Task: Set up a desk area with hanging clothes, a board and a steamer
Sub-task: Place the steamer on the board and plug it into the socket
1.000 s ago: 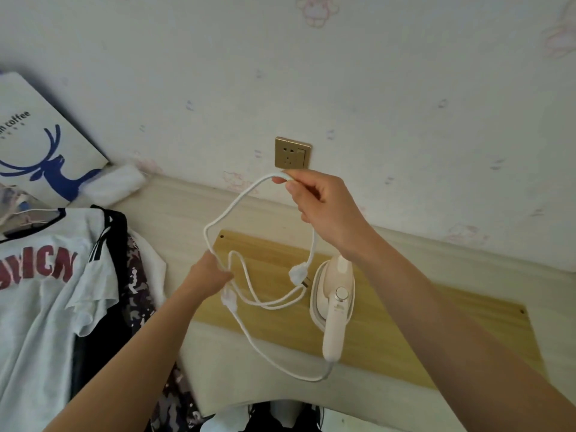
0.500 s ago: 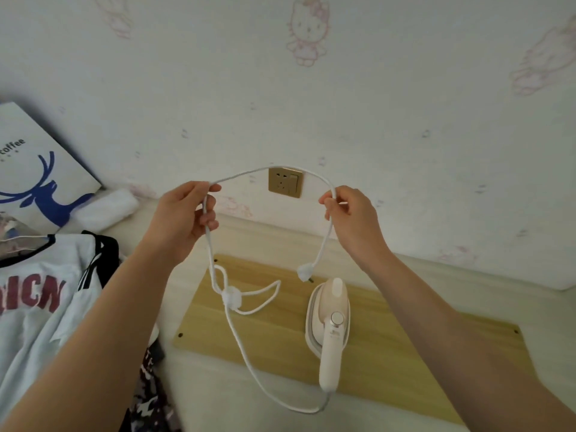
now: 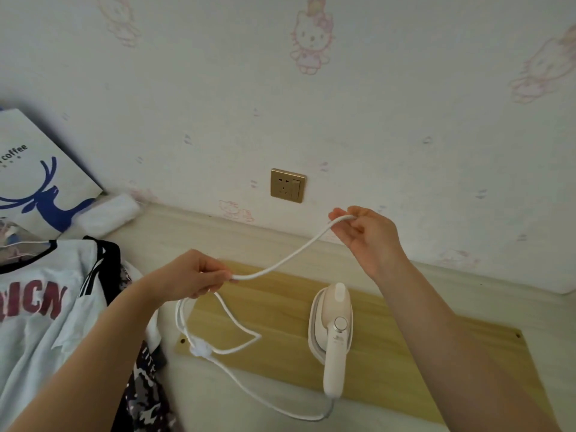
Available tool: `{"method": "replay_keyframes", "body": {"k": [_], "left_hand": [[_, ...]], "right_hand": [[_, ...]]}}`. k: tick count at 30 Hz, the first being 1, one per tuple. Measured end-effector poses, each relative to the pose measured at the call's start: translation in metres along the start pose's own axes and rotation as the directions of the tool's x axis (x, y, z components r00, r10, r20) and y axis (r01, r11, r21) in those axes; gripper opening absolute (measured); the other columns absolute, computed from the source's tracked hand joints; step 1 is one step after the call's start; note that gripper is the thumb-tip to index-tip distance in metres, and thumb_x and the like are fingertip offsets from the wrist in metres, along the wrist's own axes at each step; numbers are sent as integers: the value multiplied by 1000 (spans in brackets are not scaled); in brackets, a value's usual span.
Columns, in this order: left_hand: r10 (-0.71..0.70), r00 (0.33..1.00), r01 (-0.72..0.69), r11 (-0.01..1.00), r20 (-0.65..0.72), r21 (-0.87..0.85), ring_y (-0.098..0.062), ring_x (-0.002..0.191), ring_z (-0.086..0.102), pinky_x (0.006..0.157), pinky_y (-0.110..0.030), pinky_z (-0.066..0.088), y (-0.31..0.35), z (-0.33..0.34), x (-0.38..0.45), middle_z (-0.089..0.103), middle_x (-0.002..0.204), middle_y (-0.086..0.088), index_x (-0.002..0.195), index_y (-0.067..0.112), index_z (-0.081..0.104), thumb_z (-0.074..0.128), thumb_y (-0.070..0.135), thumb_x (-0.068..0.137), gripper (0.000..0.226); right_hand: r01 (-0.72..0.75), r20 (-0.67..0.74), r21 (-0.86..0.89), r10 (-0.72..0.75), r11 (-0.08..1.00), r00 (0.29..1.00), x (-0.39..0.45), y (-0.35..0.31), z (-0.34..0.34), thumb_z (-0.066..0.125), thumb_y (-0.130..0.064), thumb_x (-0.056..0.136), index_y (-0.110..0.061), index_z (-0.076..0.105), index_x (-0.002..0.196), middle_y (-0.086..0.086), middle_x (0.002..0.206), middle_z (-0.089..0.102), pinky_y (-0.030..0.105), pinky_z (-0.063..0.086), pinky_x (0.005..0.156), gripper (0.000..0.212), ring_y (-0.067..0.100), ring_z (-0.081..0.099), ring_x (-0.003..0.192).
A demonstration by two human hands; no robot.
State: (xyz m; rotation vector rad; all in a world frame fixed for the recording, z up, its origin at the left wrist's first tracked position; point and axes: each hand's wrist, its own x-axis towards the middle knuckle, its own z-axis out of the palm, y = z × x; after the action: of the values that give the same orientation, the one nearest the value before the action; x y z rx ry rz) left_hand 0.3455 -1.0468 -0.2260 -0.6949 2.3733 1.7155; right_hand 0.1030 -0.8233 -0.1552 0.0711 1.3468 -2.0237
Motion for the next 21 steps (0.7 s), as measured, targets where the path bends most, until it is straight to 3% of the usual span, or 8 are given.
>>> {"method": "replay_keyframes", "body": {"k": [2,5,8,10,13,16,18,21], "left_hand": [[-71,997,71,995,9,64,-12,43,39,42,-20,34,-8,2,0,54,56,-3,87,16,78,63,22,92,17],[-182,982,186,974,-43,126,-11,43,56,49,-25,51,-21,8,2,67,57,3,76,16,79,63,17,91,22],[-254,951,268,961,-175,63,-22,64,71,66,-32,59,-24,17,13,75,74,-10,79,7,77,65,9,88,15],[-202,957,224,971,-210,83,-16,66,70,62,-22,56,-14,25,21,75,80,-13,84,9,77,67,10,87,10],[-182,982,164,953,-48,-255,-20,84,73,77,-26,58,17,46,33,75,97,-14,103,6,72,56,22,96,23],[-126,977,200,815,170,-544,-32,103,68,91,-40,55,50,61,43,70,110,-17,118,2,62,41,37,101,44],[-100,970,223,721,220,-656,-32,98,69,94,-43,52,68,69,51,71,104,-18,121,0,60,35,39,102,50],[-154,972,233,508,179,-829,-25,77,72,70,-35,59,86,71,58,73,87,-16,117,-7,58,41,33,101,46]], "right_hand": [[-82,-35,344,100,935,994,4,-2,-5,36,12,88,1,50,104,28,106,61,46,57,73,24,34,70,87],[-92,-139,428,166,899,976,8,2,-12,29,5,96,0,37,122,28,96,60,39,52,61,28,25,66,63],[-160,-122,306,206,938,971,3,11,-6,22,3,99,0,34,118,28,84,61,30,40,52,23,14,45,35],[-186,-60,196,201,963,978,-5,18,2,22,1,101,-1,35,119,28,81,62,28,38,47,23,14,43,35],[-151,36,-44,152,988,988,-22,24,18,26,-1,101,0,37,106,28,83,67,27,41,47,13,17,47,46],[-33,155,-281,79,959,985,-45,32,31,29,-4,102,-3,39,101,23,88,72,26,43,48,10,17,52,51],[48,214,-426,50,903,976,-57,39,35,31,-8,103,3,45,109,17,87,74,27,44,51,19,13,54,52],[110,281,-521,49,846,958,-69,47,35,33,-5,102,-1,57,108,15,84,73,25,41,49,25,13,54,51]]}}
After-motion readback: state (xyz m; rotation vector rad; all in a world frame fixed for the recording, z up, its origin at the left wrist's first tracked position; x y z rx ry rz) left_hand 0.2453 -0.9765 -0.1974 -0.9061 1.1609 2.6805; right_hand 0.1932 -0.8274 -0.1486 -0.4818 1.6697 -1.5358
